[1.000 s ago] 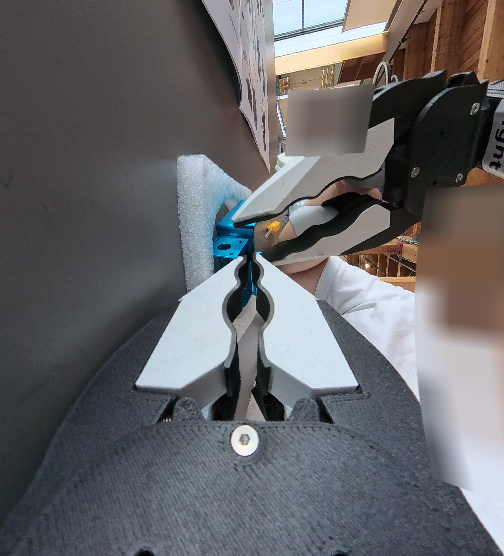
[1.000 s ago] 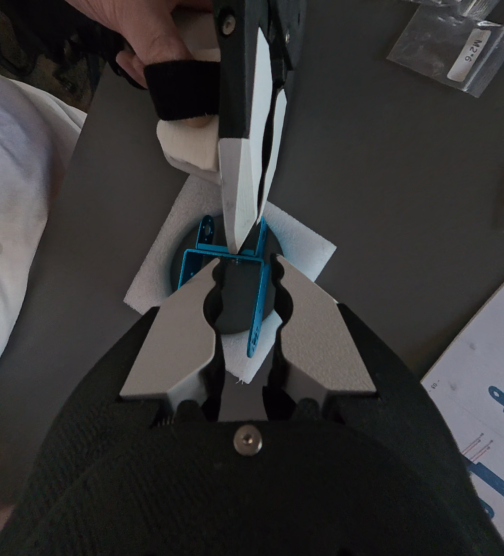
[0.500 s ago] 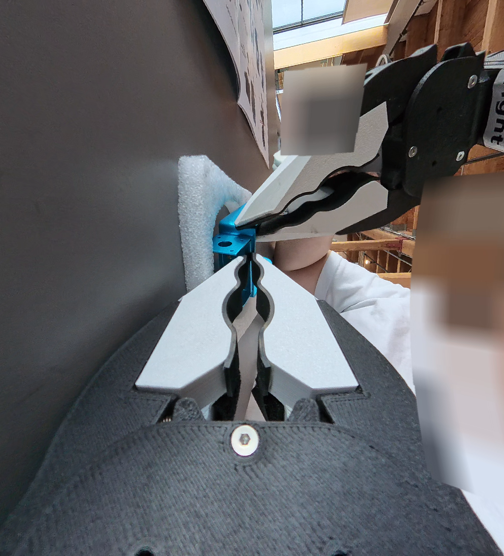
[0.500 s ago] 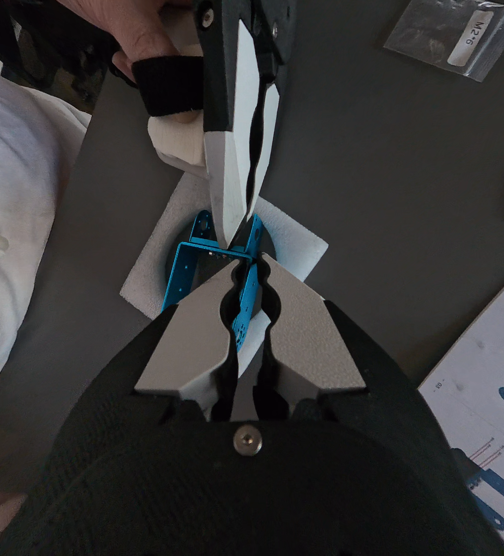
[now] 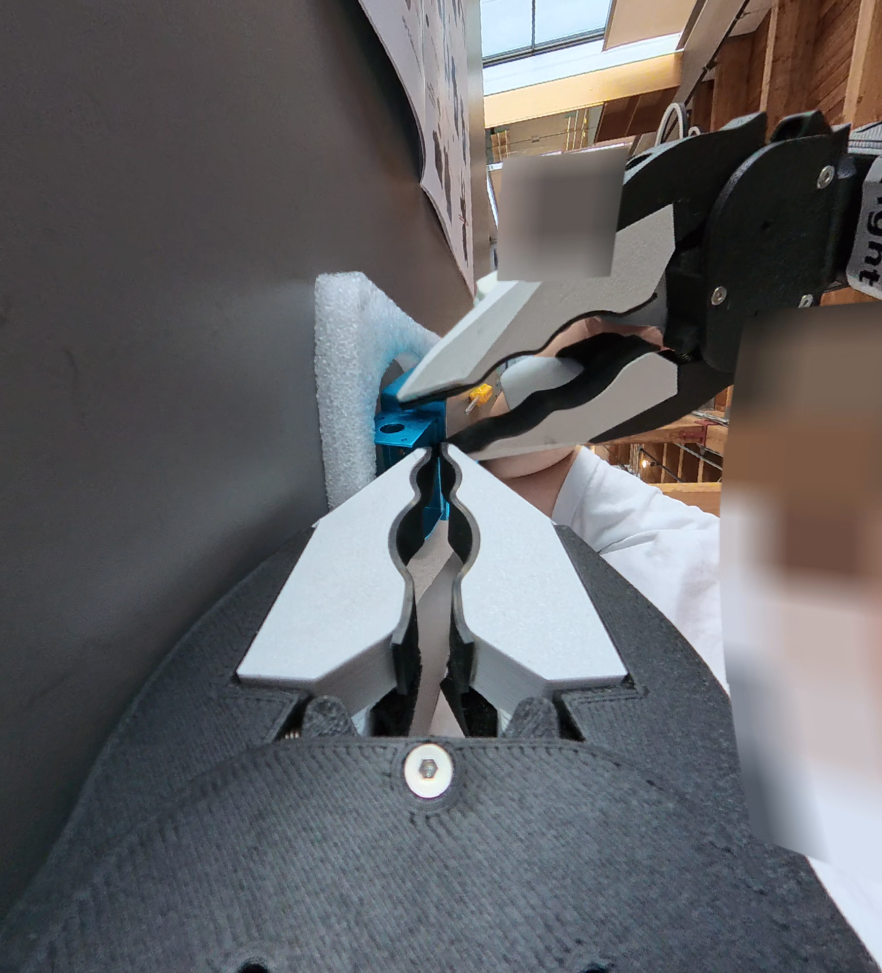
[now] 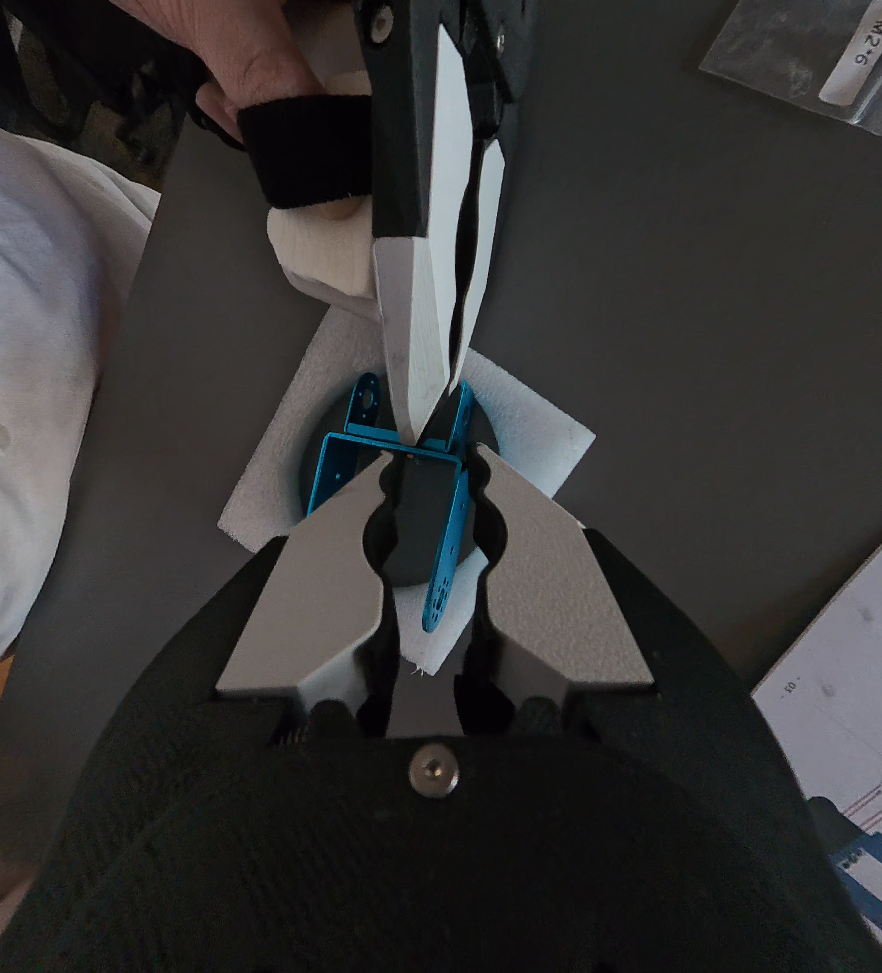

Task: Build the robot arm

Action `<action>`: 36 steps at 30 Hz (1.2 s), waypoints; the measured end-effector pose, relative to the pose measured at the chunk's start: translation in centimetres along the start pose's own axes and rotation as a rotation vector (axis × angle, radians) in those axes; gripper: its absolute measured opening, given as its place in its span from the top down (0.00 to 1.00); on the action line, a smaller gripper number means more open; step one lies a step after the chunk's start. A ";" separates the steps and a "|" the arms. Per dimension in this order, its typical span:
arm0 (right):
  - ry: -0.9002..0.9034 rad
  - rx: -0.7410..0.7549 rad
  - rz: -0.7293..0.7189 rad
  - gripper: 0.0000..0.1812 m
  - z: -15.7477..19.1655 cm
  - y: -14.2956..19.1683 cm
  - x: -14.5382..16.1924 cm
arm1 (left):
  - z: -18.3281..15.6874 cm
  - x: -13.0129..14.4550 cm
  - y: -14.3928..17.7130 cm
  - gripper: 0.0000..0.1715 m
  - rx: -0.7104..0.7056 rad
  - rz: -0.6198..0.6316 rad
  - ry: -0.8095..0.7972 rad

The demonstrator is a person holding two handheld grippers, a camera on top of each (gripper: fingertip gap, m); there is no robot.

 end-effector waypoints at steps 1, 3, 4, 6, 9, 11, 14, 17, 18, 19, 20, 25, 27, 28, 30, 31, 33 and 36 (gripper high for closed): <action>-0.004 -0.009 0.001 0.88 0.0 0.0 0.0 | 0.0 0.0 0.0 1.00 0.001 0.001 -0.002; -0.005 -0.012 0.002 0.88 0.0 0.0 0.0 | 0.0 0.0 0.0 1.00 0.001 0.002 -0.003; 0.000 -0.012 0.002 0.88 0.0 0.0 0.0 | 0.0 0.0 0.0 1.00 0.001 0.003 -0.004; 0.002 -0.021 0.004 0.88 0.0 0.0 0.0 | 0.0 0.0 0.0 1.00 0.002 0.005 -0.006; -0.021 -0.049 -0.006 0.88 -0.2 0.0 0.1 | 0.0 0.0 0.0 1.00 0.003 0.003 -0.008; -0.035 -0.070 -0.010 0.88 -0.3 0.0 0.1 | 0.0 0.0 0.0 1.00 0.002 0.004 -0.008; -0.036 -0.084 -0.016 0.89 -0.4 0.0 0.2 | 0.0 0.0 0.0 1.00 0.002 0.004 -0.010; -0.050 -0.105 -0.019 0.89 -0.5 0.1 0.2 | 0.0 0.1 0.0 1.00 0.002 0.005 -0.012; -0.053 -0.113 -0.020 0.89 -0.6 0.1 0.2 | 0.0 0.1 0.0 1.00 0.002 0.007 -0.013; -0.056 -0.121 -0.023 0.90 -0.7 0.2 0.2 | -0.1 0.1 0.0 1.00 0.006 0.007 -0.014; -0.062 -0.110 -0.023 0.96 -0.9 0.3 0.2 | -0.1 0.1 0.0 1.00 0.009 0.010 -0.016; -0.045 -0.121 -0.039 0.95 -1.1 0.3 0.5 | -0.1 0.1 0.0 1.00 0.010 0.015 -0.015; -0.058 -0.121 -0.037 0.89 -0.9 0.8 0.7 | -0.1 0.2 0.1 1.00 0.010 0.013 -0.013; -0.050 -0.098 -0.034 0.89 -0.9 1.1 1.0 | -0.1 0.2 0.1 1.00 0.012 0.010 -0.013; -0.023 -0.008 -0.016 0.87 -1.0 1.3 1.7 | -0.1 0.2 0.2 1.00 0.020 -0.004 -0.012; -0.017 0.019 -0.012 0.87 -1.0 1.3 2.1 | -0.2 0.2 0.2 1.00 0.026 -0.012 -0.015; -0.002 0.019 -0.008 0.88 -0.7 1.0 2.8 | -0.2 0.2 0.3 1.00 0.036 -0.025 -0.022; 0.027 0.091 -0.010 0.99 -0.8 0.8 3.1 | -0.4 0.3 0.4 1.00 0.043 -0.038 -0.021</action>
Point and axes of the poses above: each gripper's, where its closed fingertips meet, y back along the fingers, x out of its underside, z = x × y across the jaws, the point moved 8 cm from there along y, back along the fingers, and after that the axes turned 10 degrees about -y, right-handed, at the moved point
